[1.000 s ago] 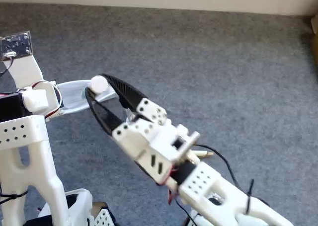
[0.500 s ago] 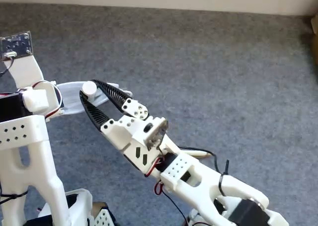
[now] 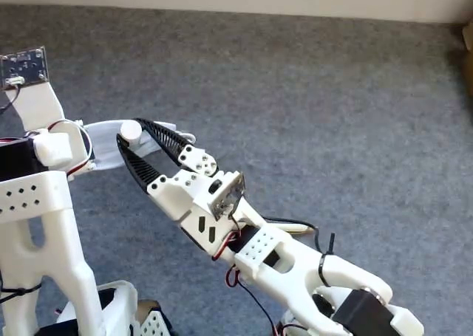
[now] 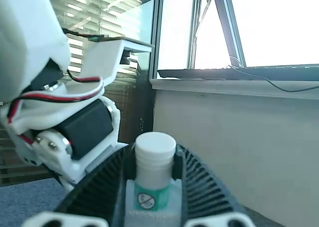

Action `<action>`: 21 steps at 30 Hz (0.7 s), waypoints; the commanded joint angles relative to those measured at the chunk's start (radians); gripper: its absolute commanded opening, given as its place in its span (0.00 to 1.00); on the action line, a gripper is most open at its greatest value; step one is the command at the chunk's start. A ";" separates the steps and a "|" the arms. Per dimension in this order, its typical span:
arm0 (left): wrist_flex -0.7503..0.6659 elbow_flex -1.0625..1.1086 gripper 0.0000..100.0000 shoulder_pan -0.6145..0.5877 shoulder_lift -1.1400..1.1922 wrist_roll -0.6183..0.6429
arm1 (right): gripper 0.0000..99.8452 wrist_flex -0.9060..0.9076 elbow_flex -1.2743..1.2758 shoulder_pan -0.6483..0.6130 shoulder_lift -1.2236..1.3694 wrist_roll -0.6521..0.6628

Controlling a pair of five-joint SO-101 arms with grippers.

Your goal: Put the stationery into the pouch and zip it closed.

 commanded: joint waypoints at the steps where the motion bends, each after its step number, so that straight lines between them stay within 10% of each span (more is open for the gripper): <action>1: -0.017 0.031 0.01 0.001 0.021 0.008 | 0.10 -0.001 -0.028 0.005 0.005 -0.011; 21: -0.020 0.033 0.01 0.001 0.021 0.008 | 0.15 0.031 0.001 -0.012 0.001 -0.011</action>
